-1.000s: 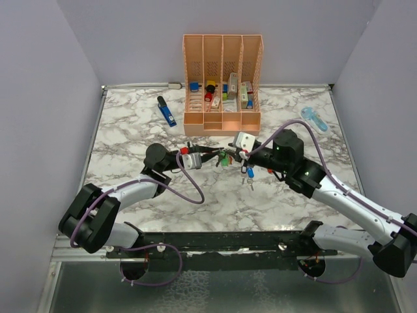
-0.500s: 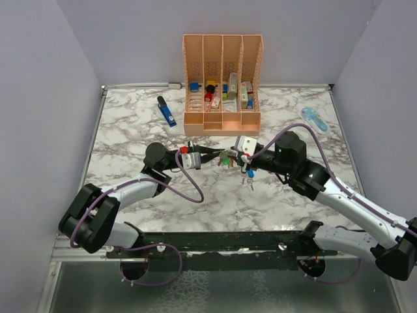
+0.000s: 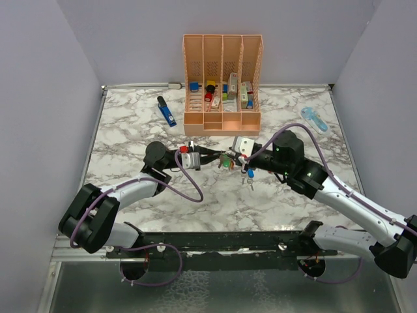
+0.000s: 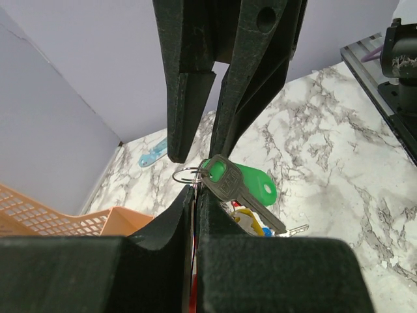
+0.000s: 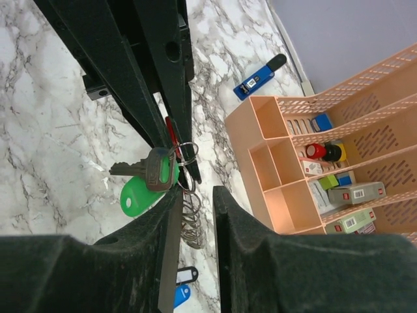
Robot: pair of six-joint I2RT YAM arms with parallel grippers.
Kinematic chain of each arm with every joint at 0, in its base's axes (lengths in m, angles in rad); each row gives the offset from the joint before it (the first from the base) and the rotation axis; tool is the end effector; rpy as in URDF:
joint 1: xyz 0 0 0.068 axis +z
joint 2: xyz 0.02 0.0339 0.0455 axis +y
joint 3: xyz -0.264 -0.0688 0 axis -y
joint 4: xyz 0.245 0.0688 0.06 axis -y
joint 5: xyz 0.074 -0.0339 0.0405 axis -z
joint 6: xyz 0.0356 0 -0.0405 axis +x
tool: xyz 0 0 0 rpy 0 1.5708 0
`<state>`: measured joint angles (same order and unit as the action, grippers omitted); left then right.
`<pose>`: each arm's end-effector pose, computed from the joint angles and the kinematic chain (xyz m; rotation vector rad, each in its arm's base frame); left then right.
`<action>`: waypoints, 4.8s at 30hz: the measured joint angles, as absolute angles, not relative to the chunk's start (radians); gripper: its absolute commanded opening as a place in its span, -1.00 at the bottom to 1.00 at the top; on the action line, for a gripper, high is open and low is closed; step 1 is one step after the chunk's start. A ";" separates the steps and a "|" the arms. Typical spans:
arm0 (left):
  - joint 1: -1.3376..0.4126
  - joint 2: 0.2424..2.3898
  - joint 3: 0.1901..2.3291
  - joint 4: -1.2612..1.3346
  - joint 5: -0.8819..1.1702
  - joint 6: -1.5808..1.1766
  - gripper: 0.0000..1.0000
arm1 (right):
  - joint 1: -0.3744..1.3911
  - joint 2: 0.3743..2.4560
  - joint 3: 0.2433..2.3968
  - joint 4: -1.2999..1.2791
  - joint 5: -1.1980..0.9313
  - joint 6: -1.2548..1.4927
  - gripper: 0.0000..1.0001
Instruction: Put the keys on the keyring
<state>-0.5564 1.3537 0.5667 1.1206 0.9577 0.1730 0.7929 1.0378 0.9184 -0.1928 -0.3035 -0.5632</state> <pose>0.2121 -0.1662 0.2711 1.2094 0.7854 -0.9056 0.1602 0.1777 0.3381 -1.3427 1.3332 0.4426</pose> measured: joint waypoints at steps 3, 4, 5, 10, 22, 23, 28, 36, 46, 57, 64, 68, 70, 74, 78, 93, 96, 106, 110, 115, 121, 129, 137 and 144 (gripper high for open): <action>-0.556 1.354 0.582 1.101 0.973 0.170 -1.00 | 0.799 1.038 0.920 -0.198 -0.304 -0.567 -0.64; -0.556 1.354 0.586 1.097 0.976 0.170 -1.00 | 0.800 1.040 0.920 -0.200 -0.304 -0.570 -0.65; -0.556 1.354 0.591 1.091 0.980 0.170 -1.00 | 0.804 1.043 0.924 -0.205 -0.304 -0.572 -0.65; -0.553 1.354 0.600 1.073 0.992 0.167 -1.00 | 0.814 1.050 0.931 -0.215 -0.304 -0.577 -0.87; -0.542 1.354 0.615 1.029 1.030 0.123 -0.94 | 0.819 1.052 0.931 -0.230 -0.298 -0.580 -0.97; -0.539 1.354 0.619 1.023 1.032 0.121 -0.91 | 0.819 1.051 0.931 -0.228 -0.295 -0.577 -0.98; -0.527 1.354 0.645 0.993 1.045 0.116 -0.71 | 0.821 1.044 0.931 -0.221 -0.263 -0.543 -0.98; -0.495 1.357 0.706 0.918 1.052 0.107 -0.42 | 0.823 1.042 0.952 -0.232 -0.209 -0.466 -0.98; -0.323 1.383 0.812 0.773 1.058 0.060 -0.38 | 0.824 1.065 1.012 -0.368 -0.168 -0.369 -0.98; -0.341 1.488 1.007 0.704 1.244 -0.165 0.03 | 0.824 1.087 1.050 -0.434 -0.125 -0.269 -0.98; -0.415 1.519 1.110 0.550 1.382 -0.223 0.12 | 0.824 1.095 1.058 -0.440 -0.115 -0.248 -0.97; -0.426 1.552 1.150 0.492 1.425 -0.259 0.13 | 0.824 1.097 1.060 -0.445 -0.112 -0.249 -0.98; -0.426 1.566 1.156 0.477 1.437 -0.277 0.12 | 0.824 1.098 1.060 -0.446 -0.112 -0.249 -0.98; -0.426 1.588 1.157 0.448 1.448 -0.289 0.11 | 0.824 1.098 1.062 -0.446 -0.113 -0.255 -0.98; -0.428 1.620 1.180 0.424 1.451 -0.302 0.03 | 0.824 1.098 1.063 -0.447 -0.113 -0.260 -0.97; -0.461 1.724 1.239 0.579 1.504 -0.561 -0.41 | 0.826 1.111 1.084 -0.452 -0.114 -0.286 -0.98; -0.462 1.724 1.239 0.600 1.515 -0.590 -0.58 | 0.828 1.111 1.084 -0.452 -0.114 -0.289 -0.97; -0.466 1.724 1.238 0.658 1.536 -0.667 -0.78 | 0.830 1.111 1.084 -0.451 -0.113 -0.292 -0.98; -0.466 1.724 1.231 0.695 1.537 -0.702 -0.81 | 0.830 1.111 1.084 -0.451 -0.113 -0.291 -0.98; -0.466 1.725 1.217 0.757 1.537 -0.759 -0.83 | 0.830 1.111 1.084 -0.451 -0.113 -0.291 -0.98; -0.466 1.750 1.210 0.889 1.538 -0.885 -0.86 | 0.830 1.109 1.084 -0.453 -0.113 -0.291 -0.98; -0.466 1.795 1.193 1.112 1.538 -1.105 -1.00 | 0.831 1.091 1.084 -0.465 -0.114 -0.293 -0.97; -0.466 1.804 1.185 1.272 1.538 -1.271 -1.00 | 0.839 1.066 1.084 -0.465 -0.129 -0.320 -0.98; -0.467 1.818 1.187 1.333 1.538 -1.399 -1.00 | 0.859 1.049 1.082 -0.463 -0.126 -0.343 -0.97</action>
